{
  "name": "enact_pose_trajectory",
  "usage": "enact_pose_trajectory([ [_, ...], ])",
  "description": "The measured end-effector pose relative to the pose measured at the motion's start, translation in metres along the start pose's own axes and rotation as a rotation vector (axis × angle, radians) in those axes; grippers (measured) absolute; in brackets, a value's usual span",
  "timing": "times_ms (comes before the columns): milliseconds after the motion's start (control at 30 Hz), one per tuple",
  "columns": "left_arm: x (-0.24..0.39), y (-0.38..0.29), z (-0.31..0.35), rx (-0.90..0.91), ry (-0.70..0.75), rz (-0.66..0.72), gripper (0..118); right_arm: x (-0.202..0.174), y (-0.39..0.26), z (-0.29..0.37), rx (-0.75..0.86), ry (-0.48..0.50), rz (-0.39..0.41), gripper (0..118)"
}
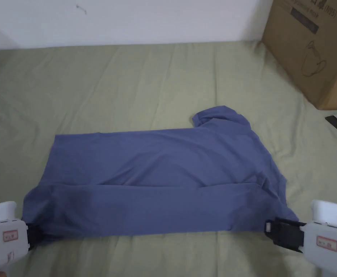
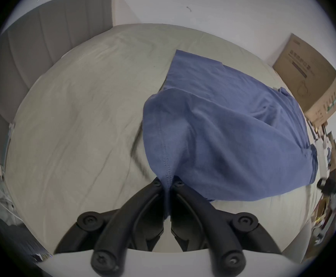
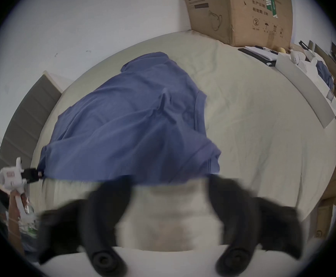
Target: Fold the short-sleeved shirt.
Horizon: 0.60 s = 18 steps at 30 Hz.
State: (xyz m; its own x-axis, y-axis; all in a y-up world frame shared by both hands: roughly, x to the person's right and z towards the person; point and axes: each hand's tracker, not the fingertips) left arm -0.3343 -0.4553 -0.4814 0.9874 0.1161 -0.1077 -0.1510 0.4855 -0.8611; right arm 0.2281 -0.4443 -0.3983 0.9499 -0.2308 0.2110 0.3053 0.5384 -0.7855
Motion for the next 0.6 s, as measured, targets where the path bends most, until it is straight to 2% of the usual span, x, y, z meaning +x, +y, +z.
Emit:
enact_pose_trajectory([
  [33, 0.001, 0.001, 0.003, -0.002, -0.001, -0.010, 3, 0.002, 0.007, -0.010, -0.005, -0.001, -0.019, 113],
  [67, 0.000, 0.002, 0.003, 0.003, -0.003, -0.014, 3, 0.003, 0.014, -0.017, 0.003, -0.003, -0.034, 111],
  [167, -0.003, 0.007, 0.010, 0.014, -0.022, -0.010, 3, 0.003, 0.033, -0.040, -0.005, -0.010, -0.072, 96],
  [233, -0.005, 0.010, 0.014, 0.025, -0.038, -0.001, 3, 0.002, 0.036, -0.057, -0.041, 0.021, -0.100, 43],
  [267, -0.006, 0.011, 0.016, 0.027, -0.043, 0.001, 3, 0.000, 0.035, -0.064, -0.076, 0.038, -0.127, 24],
  [333, -0.011, 0.013, 0.014, 0.028, -0.049, -0.005, 3, -0.007, 0.029, -0.072, -0.098, 0.050, -0.134, 16],
  [400, -0.010, 0.012, 0.017, 0.028, -0.049, -0.022, 3, -0.014, 0.029, -0.068, -0.080, 0.035, -0.100, 12],
  [433, -0.010, 0.012, 0.019, 0.031, -0.049, -0.029, 3, -0.015, 0.031, -0.066, -0.081, 0.015, -0.071, 12],
  [600, -0.013, 0.006, 0.037, 0.021, -0.059, -0.063, 3, -0.003, 0.036, -0.033, -0.085, 0.063, -0.081, 11],
])
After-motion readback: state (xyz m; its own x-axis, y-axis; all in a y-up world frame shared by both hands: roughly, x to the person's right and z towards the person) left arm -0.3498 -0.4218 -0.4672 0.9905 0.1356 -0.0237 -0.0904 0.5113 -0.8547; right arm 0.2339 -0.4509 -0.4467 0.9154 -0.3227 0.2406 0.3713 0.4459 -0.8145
